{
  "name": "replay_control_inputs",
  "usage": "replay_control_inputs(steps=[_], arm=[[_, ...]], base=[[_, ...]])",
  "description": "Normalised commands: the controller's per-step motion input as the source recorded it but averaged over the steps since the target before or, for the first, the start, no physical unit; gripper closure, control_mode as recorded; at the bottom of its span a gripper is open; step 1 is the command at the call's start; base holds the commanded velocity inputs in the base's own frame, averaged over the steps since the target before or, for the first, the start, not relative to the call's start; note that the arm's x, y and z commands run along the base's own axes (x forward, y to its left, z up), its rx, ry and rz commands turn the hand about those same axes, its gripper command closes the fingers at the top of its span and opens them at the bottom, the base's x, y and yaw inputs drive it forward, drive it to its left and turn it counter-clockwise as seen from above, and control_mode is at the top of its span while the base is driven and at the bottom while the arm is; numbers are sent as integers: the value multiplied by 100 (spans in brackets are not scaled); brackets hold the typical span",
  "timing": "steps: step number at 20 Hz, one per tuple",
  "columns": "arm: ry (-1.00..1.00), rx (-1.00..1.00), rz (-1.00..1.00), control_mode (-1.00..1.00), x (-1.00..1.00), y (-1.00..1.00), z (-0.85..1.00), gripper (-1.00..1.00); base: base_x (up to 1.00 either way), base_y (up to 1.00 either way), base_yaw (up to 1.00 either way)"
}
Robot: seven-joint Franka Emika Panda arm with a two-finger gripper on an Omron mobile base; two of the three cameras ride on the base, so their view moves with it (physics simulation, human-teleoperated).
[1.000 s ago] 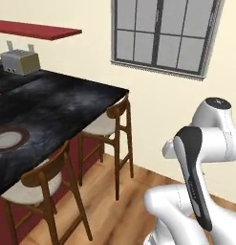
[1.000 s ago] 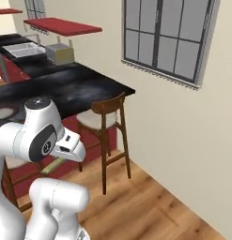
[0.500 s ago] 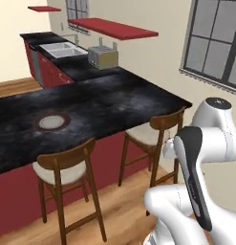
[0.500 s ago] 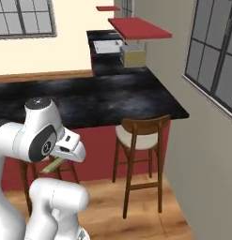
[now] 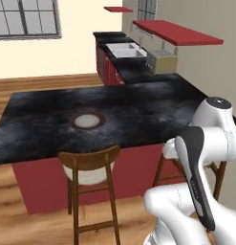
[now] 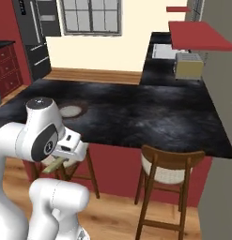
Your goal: Retrieve the butter from the fridge and place it on a plate on the dining table. Then retrieve the butter knife by the fridge and place it near the plate.
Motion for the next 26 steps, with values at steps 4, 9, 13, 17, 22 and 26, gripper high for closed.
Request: replay_control_inputs(steps=[4,9,13,17,22,26], arm=[[0,0,0,100,0,0,0,100],[0,0,0,100,0,0,0,100],[0,0,0,100,0,0,0,100],[0,0,0,100,0,0,0,100],[0,0,0,100,0,0,0,100],[0,0,0,100,0,0,0,100]], base=[[60,0,16],[63,1,1],[74,25,0],[42,60,3],[-12,64,9],[0,57,5]])
